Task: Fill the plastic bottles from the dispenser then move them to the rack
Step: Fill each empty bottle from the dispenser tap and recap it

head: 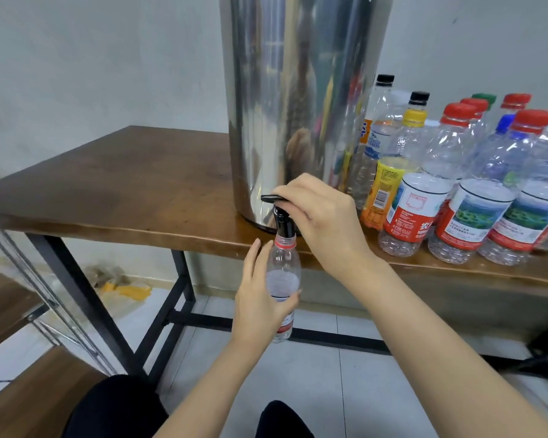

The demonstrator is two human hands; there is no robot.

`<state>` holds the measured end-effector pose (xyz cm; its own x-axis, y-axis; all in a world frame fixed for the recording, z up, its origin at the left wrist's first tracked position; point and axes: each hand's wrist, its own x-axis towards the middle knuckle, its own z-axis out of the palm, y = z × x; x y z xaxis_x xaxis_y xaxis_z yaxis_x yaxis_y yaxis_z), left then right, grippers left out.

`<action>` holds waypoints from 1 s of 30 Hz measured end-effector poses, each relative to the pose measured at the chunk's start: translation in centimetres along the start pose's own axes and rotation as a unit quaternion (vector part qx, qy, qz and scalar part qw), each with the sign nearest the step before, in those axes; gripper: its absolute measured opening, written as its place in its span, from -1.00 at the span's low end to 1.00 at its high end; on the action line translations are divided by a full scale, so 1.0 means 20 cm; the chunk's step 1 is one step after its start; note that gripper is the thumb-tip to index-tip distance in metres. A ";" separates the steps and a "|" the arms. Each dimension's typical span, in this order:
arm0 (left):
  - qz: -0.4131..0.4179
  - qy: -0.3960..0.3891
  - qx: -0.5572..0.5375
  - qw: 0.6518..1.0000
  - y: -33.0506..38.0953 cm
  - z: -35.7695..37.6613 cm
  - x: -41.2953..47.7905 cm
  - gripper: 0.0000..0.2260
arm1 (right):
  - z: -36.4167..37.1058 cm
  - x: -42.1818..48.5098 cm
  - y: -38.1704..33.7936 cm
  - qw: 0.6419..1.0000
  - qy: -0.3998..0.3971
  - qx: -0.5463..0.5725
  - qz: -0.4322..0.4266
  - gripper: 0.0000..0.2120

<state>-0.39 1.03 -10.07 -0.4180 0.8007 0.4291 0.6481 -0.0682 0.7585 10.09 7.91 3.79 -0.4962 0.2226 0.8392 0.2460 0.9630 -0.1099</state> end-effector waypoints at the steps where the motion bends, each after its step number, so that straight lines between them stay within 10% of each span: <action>1: 0.000 0.001 0.001 1.000 0.00 0.00 0.00 -0.15 | 0.01 -0.05 0.00 1.000 -0.005 -0.012 -0.023 -0.82; 13: 0.033 -0.022 -0.036 0.999 -0.01 -0.05 0.02 -0.17 | 0.12 -0.12 -0.15 0.983 0.081 -0.024 0.165 -0.64; 30: 0.051 -0.084 -0.085 0.992 -0.05 -0.11 0.04 -0.25 | 0.12 -0.20 -0.08 0.977 0.143 -0.048 0.151 -0.64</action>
<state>-2.84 0.39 -9.38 -0.2353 0.8713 0.4308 0.5593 -0.2411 0.7931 9.70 5.78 -0.71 -0.1399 0.4289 0.8924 0.4292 0.8385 -0.3357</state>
